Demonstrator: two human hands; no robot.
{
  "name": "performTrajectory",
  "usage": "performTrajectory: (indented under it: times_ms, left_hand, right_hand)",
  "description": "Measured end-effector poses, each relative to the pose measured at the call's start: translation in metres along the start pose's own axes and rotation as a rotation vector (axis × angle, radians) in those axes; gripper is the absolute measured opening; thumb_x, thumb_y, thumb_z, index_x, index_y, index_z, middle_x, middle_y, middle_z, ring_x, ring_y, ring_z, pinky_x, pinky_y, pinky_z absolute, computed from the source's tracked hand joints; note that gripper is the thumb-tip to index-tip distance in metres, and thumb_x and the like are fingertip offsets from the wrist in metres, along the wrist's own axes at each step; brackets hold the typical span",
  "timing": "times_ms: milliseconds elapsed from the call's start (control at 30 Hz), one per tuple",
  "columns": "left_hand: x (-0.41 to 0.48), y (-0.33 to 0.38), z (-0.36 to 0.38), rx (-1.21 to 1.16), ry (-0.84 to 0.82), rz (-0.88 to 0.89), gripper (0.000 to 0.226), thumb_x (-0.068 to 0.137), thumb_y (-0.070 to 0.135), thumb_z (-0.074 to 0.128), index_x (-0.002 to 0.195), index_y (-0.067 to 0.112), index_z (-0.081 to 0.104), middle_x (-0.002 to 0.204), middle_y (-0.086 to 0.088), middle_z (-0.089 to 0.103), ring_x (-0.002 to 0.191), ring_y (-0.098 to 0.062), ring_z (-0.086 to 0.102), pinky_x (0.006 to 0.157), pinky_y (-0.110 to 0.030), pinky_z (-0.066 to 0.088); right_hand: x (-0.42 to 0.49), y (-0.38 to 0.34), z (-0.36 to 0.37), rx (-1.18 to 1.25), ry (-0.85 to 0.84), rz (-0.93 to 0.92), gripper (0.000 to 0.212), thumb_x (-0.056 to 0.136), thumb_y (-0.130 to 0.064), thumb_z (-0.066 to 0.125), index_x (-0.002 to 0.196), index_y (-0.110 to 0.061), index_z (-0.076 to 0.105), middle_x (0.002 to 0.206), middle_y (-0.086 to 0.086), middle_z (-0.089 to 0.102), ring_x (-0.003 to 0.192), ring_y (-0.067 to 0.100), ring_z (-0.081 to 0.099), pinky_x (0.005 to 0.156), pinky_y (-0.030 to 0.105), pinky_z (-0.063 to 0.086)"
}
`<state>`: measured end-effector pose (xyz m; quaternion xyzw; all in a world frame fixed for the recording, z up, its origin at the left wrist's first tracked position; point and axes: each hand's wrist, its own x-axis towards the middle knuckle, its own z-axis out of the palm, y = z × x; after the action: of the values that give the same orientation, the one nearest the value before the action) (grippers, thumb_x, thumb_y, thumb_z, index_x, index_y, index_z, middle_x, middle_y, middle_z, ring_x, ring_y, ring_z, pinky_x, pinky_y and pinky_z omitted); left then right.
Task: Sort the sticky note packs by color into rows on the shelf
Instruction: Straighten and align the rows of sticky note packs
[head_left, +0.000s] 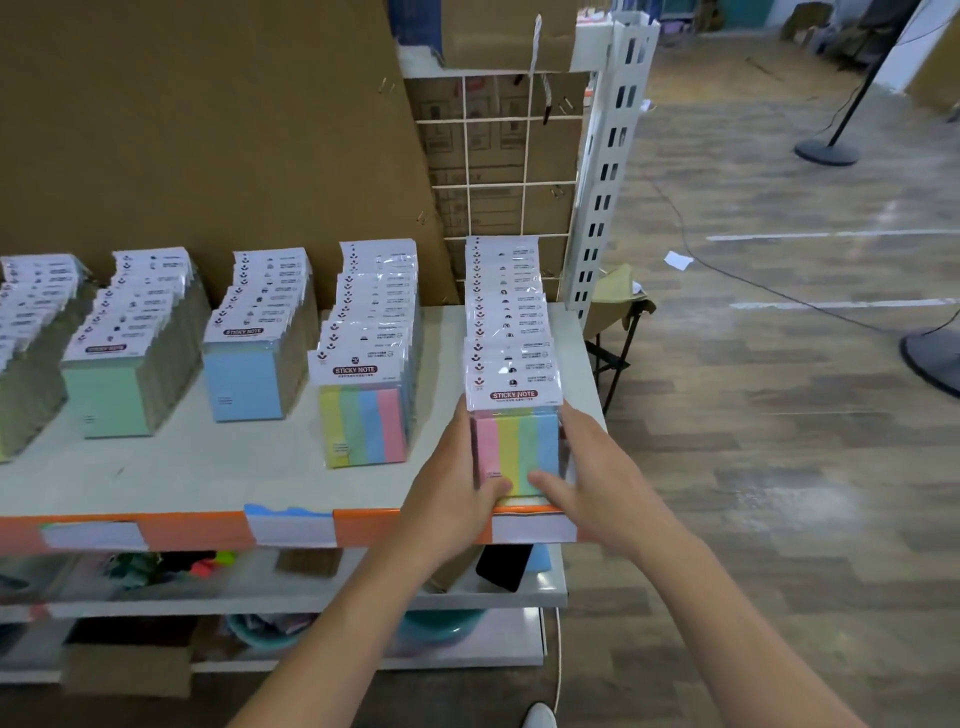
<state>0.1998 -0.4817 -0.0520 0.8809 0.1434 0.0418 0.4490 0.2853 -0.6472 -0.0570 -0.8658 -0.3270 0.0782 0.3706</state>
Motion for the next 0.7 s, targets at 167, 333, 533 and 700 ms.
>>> performTrajectory:
  times_ms: [167, 333, 533, 700]
  left_hand:
    - [0.002, 0.002, -0.005, 0.003, -0.065, 0.045, 0.098, 0.082, 0.020, 0.072, 0.149, 0.046, 0.004, 0.144, 0.013, 0.046, 0.119, -0.009, 0.054, 0.091, -0.029, 0.052]
    - [0.004, 0.006, -0.010, 0.066, -0.086, 0.083, 0.105, 0.085, 0.019, 0.073, 0.154, 0.038, -0.004, 0.152, 0.007, 0.039, 0.128, -0.016, 0.051, 0.100, -0.045, 0.051]
    - [0.004, 0.003, -0.019, 0.032, -0.141, 0.114, 0.103, 0.084, 0.017, 0.071, 0.153, 0.037, -0.003, 0.152, 0.006, 0.040, 0.124, -0.016, 0.053, 0.097, -0.039, 0.052]
    - [0.009, 0.002, -0.022, 0.020, -0.153, 0.120, 0.103, 0.079, 0.013, 0.074, 0.153, 0.034, 0.005, 0.147, 0.003, 0.046, 0.122, -0.019, 0.055, 0.097, -0.042, 0.051]
  right_hand:
    - [0.000, -0.013, 0.003, -0.082, 0.039, 0.095, 0.063, 0.088, -0.026, 0.070, 0.142, -0.025, 0.038, 0.126, -0.001, 0.055, 0.112, 0.014, 0.048, 0.086, 0.026, 0.038]
    - [-0.005, -0.030, 0.008, -0.143, 0.065, 0.214, 0.059, 0.091, -0.024, 0.067, 0.142, -0.020, 0.037, 0.124, 0.006, 0.054, 0.111, 0.024, 0.052, 0.088, 0.035, 0.044]
    - [-0.006, -0.038, 0.010, -0.162, 0.055, 0.306, 0.064, 0.091, -0.024, 0.066, 0.146, -0.022, 0.033, 0.124, 0.008, 0.053, 0.112, 0.025, 0.054, 0.085, 0.034, 0.043]
    - [-0.005, -0.042, 0.012, -0.168, 0.056, 0.325, 0.064, 0.090, -0.022, 0.065, 0.146, -0.020, 0.034, 0.125, 0.008, 0.055, 0.112, 0.024, 0.053, 0.081, 0.032, 0.041]
